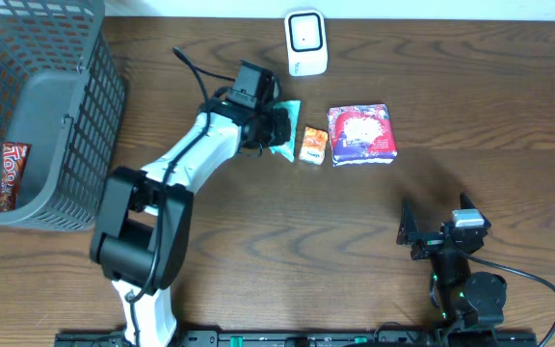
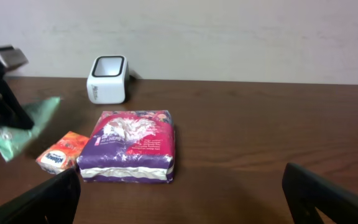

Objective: Scan the item barcode

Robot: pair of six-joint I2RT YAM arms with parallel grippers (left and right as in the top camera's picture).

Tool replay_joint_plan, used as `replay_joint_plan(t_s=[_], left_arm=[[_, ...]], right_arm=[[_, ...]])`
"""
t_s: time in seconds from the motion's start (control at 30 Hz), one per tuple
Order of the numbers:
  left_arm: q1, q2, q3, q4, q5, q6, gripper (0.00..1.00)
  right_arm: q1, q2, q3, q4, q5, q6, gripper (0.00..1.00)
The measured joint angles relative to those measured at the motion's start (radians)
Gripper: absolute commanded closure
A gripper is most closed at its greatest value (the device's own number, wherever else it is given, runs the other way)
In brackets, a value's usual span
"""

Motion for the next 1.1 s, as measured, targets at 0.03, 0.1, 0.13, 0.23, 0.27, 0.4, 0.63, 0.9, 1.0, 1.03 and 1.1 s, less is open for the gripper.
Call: replay_joint_plan(t_s=[0.03, 0.1, 0.13, 0.23, 0.27, 0.4, 0.63, 0.9, 1.0, 1.03, 1.1], left_arm=[[-0.004, 0.009, 0.000, 0.000, -0.001, 0.000, 0.92], [-0.013, 0.020, 0.000, -0.001, -0.008, -0.008, 0.93], [-0.016, 0.022, 0.000, -0.001, -0.015, -0.013, 0.93], [-0.024, 0.023, 0.000, 0.000, -0.045, -0.035, 0.78], [-0.027, 0.023, 0.000, 0.000, -0.051, -0.043, 0.66], [-0.032, 0.023, 0.000, 0.000, -0.072, -0.065, 0.38], [-0.029, 0.011, -0.002, 0.008, -0.085, -0.103, 0.28], [0.033, -0.278, -0.008, 0.061, -0.092, -0.124, 0.27], [0.065, -0.418, -0.007, 0.060, -0.093, -0.124, 0.27], [0.077, -0.463, -0.006, 0.060, -0.093, -0.124, 0.27], [0.099, -0.540, -0.004, 0.053, -0.093, -0.124, 0.27]], right_arm=[[0.000, 0.000, 0.000, 0.000, 0.000, 0.000, 0.01], [0.000, 0.000, 0.000, 0.000, 0.000, 0.000, 0.01], [0.000, 0.000, 0.000, 0.000, 0.000, 0.000, 0.01], [0.000, 0.000, 0.000, 0.000, 0.000, 0.000, 0.01], [0.000, 0.000, 0.000, 0.000, 0.000, 0.000, 0.01], [0.000, 0.000, 0.000, 0.000, 0.000, 0.000, 0.01], [0.000, 0.000, 0.000, 0.000, 0.000, 0.000, 0.01], [0.000, 0.000, 0.000, 0.000, 0.000, 0.000, 0.01], [0.000, 0.000, 0.000, 0.000, 0.000, 0.000, 0.01], [0.000, 0.000, 0.000, 0.000, 0.000, 0.000, 0.01], [0.000, 0.000, 0.000, 0.000, 0.000, 0.000, 0.01]])
